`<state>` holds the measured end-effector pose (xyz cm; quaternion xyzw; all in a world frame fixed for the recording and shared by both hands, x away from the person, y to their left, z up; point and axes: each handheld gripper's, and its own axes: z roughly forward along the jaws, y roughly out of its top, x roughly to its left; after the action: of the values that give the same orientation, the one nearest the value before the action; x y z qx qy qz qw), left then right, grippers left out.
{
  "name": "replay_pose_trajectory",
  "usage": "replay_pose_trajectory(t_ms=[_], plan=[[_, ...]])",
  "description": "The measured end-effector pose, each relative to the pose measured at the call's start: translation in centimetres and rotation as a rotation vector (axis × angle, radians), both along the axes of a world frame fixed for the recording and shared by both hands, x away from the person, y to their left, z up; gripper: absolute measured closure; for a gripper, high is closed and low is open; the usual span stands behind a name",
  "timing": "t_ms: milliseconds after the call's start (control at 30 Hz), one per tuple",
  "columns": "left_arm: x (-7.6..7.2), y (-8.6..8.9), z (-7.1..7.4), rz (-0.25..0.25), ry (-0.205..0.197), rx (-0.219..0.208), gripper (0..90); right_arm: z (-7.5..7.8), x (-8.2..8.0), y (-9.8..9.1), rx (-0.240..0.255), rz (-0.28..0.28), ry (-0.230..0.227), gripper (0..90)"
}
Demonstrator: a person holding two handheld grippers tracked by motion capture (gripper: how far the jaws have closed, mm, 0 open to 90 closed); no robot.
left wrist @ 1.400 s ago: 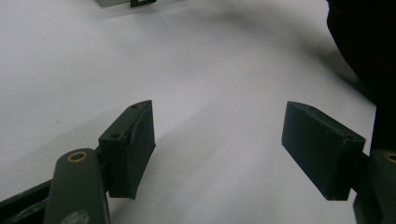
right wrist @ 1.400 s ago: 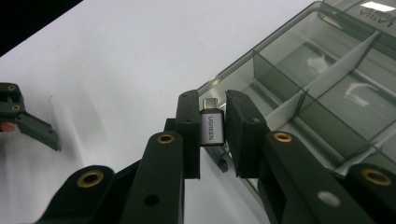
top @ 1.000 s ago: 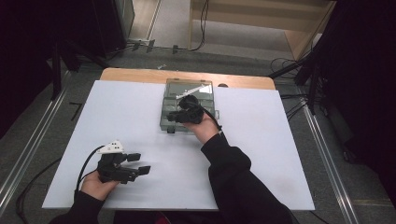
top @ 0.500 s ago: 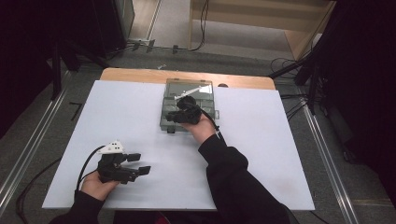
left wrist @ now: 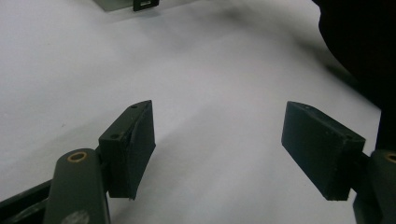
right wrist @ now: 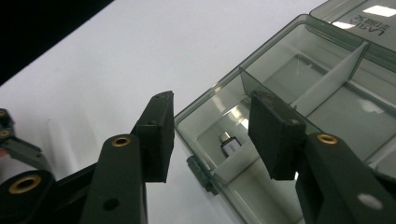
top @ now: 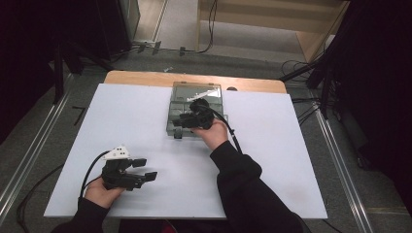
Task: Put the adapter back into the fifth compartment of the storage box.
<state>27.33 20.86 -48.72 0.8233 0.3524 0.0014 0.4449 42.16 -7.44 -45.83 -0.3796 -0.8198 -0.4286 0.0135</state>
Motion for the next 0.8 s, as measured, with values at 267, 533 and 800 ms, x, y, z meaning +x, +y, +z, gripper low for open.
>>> replay_pose_trajectory(t_ms=[267, 533, 800], plan=[[0.8, -0.6, 0.3, -0.009, 0.006, -0.023, 26.3, 0.3, -1.0, -1.2, -0.015, -0.001, -0.004, 44.6], [1.9, -1.3, 0.5, -0.009, 0.019, -0.036, 26.3, 0.2, -1.7, -3.1, -0.008, -0.005, -0.022, 41.5], [2.8, -2.1, 0.6, -0.009, 0.017, -0.031, 26.4, 0.1, -2.4, -4.6, -0.005, -0.024, -0.028, 40.0]])
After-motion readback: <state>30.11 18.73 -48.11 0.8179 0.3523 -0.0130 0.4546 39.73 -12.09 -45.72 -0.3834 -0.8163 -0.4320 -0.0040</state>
